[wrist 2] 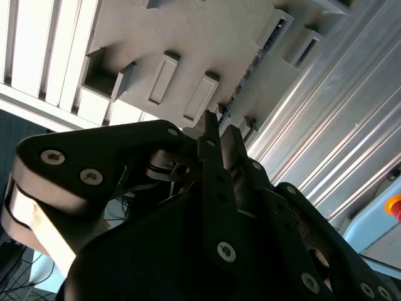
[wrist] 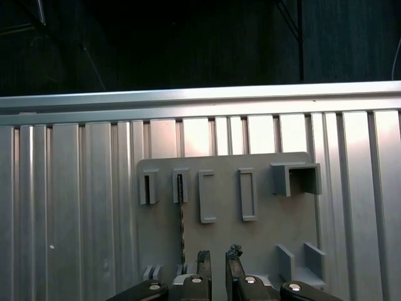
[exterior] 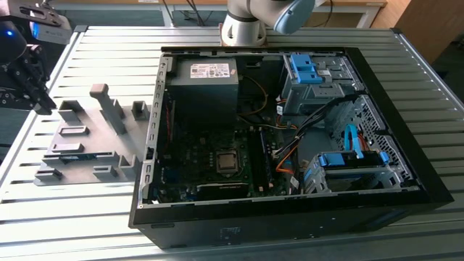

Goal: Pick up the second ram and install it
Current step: 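Pick up the second ram and move it above second insertion slot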

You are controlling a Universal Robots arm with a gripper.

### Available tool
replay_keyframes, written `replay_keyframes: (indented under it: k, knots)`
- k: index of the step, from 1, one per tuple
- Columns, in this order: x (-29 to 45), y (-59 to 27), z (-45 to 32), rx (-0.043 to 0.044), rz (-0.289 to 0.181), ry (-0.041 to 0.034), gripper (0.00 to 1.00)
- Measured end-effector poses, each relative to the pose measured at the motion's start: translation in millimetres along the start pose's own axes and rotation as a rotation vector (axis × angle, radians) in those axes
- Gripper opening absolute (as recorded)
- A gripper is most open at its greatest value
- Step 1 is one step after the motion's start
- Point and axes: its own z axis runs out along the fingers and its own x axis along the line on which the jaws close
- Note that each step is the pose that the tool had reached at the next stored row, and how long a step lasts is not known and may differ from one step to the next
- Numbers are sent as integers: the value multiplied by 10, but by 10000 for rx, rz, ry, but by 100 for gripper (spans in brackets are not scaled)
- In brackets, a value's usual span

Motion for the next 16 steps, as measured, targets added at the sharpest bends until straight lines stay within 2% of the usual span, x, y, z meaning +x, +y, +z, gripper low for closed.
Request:
replay_keyframes:
  k: [16]
  knots:
    - [2, -2, 81, -2, 1, 1, 24]
